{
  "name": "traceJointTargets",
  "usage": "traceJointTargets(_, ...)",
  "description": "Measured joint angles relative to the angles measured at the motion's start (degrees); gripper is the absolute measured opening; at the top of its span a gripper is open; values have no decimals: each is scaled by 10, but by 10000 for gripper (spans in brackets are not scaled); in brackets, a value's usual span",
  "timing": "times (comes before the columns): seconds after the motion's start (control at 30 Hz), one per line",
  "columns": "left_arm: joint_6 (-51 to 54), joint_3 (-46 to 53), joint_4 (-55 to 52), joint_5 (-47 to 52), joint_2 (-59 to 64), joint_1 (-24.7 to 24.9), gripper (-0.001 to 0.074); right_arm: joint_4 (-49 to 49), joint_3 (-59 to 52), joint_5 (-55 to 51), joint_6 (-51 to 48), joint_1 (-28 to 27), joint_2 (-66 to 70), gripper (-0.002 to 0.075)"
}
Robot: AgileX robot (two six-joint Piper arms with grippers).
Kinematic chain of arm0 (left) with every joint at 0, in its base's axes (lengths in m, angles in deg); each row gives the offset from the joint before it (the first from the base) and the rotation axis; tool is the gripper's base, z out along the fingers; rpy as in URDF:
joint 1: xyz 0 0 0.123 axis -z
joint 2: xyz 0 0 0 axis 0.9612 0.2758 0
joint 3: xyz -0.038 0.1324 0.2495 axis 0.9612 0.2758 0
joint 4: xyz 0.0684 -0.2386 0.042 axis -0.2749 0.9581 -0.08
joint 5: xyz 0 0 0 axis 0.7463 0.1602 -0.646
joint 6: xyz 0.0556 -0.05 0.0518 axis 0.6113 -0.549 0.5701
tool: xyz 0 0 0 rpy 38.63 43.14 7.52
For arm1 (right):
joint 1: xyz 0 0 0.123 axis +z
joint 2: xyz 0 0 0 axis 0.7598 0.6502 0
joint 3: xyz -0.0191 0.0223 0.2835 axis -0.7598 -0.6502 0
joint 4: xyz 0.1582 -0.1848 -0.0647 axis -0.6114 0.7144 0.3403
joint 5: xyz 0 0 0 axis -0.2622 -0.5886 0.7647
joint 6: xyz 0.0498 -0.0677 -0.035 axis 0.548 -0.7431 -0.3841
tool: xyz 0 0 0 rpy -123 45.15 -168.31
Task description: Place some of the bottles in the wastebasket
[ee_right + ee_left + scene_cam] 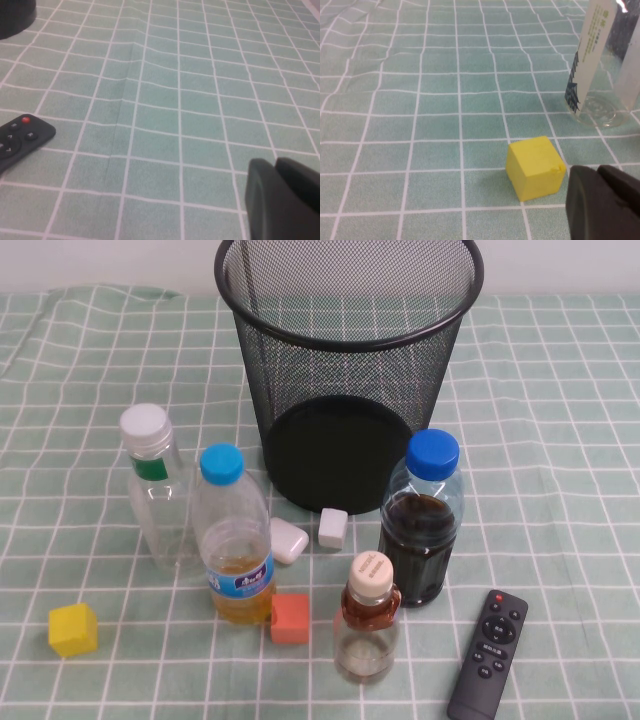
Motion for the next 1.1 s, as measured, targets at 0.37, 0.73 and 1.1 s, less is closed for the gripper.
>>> traceJointTargets(0.37,0,0,0,0,0,0,-6,1,0,3,0,0,0,-1)
traceJointTargets(0.73,0,0,0,0,0,0,-6,-194,-2,248,35,0,0,-1)
traceJointTargets(1.1,0,0,0,0,0,0,-6,-296,-2,319,57,0,0,-1)
